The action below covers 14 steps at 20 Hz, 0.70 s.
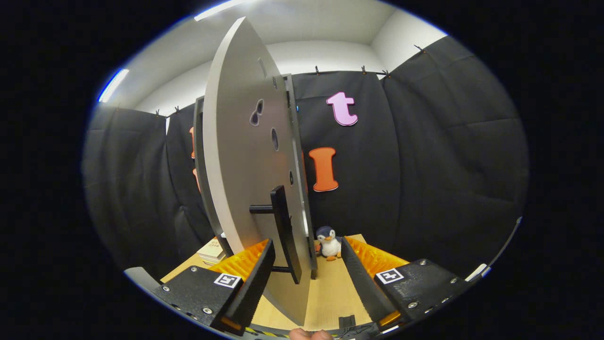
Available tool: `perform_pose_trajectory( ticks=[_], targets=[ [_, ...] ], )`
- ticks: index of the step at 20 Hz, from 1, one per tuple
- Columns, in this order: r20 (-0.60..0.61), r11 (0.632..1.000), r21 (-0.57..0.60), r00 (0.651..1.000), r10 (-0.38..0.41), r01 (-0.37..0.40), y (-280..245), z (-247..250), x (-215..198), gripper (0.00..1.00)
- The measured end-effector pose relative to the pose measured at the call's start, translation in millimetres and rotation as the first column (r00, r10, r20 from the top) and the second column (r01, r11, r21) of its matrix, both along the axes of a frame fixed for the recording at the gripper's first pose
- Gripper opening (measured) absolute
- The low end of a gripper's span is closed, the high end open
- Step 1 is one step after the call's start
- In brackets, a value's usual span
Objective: Open the shoe cabinet door, grab the shoes and put them into the shoe cabinet, then close the shoe cabinet door.
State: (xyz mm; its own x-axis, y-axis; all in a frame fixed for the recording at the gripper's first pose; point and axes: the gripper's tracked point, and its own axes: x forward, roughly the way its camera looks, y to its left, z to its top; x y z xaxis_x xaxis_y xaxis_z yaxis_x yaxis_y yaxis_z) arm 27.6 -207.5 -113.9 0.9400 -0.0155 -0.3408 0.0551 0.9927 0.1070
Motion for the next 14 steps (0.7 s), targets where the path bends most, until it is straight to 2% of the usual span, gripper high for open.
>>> perform_pose_trajectory(
  ticks=[6,14],
  targets=[
    [-0.030,0.996,0.003,0.995,0.093,-0.093,102,-5,35,0.89],
    [-0.061,0.988,-0.042,0.987,0.146,-0.148,203,-26,89,0.89]
  ],
)
